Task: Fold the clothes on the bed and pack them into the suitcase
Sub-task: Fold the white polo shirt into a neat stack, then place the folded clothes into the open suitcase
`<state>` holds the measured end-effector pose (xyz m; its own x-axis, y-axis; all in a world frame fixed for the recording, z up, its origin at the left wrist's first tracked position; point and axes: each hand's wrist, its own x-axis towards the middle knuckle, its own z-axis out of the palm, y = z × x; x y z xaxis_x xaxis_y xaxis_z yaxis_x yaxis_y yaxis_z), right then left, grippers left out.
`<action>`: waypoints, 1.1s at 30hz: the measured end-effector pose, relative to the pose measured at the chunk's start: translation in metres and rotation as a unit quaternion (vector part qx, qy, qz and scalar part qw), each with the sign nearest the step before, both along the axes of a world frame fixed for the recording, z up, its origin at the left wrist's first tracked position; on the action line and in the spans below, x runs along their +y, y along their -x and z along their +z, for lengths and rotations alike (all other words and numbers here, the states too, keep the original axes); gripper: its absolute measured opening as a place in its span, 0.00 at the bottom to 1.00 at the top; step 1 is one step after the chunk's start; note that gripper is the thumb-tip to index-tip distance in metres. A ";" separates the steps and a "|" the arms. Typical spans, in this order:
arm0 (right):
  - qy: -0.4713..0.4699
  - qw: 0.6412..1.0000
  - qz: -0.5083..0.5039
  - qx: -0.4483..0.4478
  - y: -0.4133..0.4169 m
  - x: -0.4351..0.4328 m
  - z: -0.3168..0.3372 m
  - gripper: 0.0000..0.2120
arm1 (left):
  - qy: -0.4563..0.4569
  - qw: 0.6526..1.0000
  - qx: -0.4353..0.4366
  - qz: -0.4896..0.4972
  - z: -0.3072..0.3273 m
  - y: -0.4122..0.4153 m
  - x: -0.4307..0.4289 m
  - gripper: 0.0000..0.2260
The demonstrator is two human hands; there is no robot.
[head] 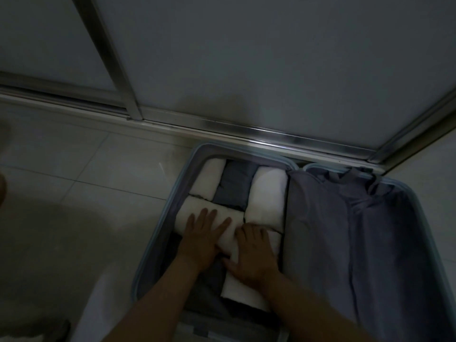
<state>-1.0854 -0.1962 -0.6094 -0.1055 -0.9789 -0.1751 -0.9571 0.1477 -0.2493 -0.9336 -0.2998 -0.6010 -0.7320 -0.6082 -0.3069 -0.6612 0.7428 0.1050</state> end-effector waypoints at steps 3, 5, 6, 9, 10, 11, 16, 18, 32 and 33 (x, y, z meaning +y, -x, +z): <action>-0.104 0.994 0.013 0.030 0.004 0.011 -0.014 0.59 | -0.008 0.999 -0.034 0.011 0.001 -0.003 -0.002 0.34; -0.143 0.988 0.022 0.043 0.012 0.011 -0.016 0.68 | -0.021 0.999 -0.040 0.015 0.008 0.000 -0.004 0.37; -0.145 0.988 0.021 0.043 0.016 0.011 -0.018 0.69 | -0.026 0.999 -0.028 0.012 0.009 0.000 -0.004 0.35; -0.160 0.987 0.025 0.015 0.019 0.011 -0.013 0.64 | -0.029 0.998 -0.040 0.032 0.015 0.002 -0.005 0.31; -0.147 0.989 0.034 0.004 0.018 0.013 -0.014 0.59 | -0.030 0.998 -0.037 0.041 0.017 0.002 -0.005 0.30; -0.129 0.991 0.043 0.000 0.018 0.015 -0.015 0.55 | -0.033 0.998 -0.032 0.051 0.016 0.003 -0.005 0.30; -0.051 0.996 0.054 0.040 0.018 0.006 -0.012 0.46 | -0.043 0.995 -0.063 0.069 0.013 0.014 -0.014 0.32; -0.040 0.997 0.056 0.026 0.020 -0.005 0.001 0.39 | -0.060 0.993 -0.076 0.065 0.016 0.016 -0.021 0.33; 0.017 0.994 0.105 -0.021 -0.070 -0.101 0.175 0.22 | -0.057 0.956 0.174 0.231 0.183 -0.099 -0.030 0.21; 0.026 0.992 0.117 -0.036 -0.088 -0.107 0.195 0.22 | -0.037 0.948 0.190 0.252 0.205 -0.119 -0.030 0.19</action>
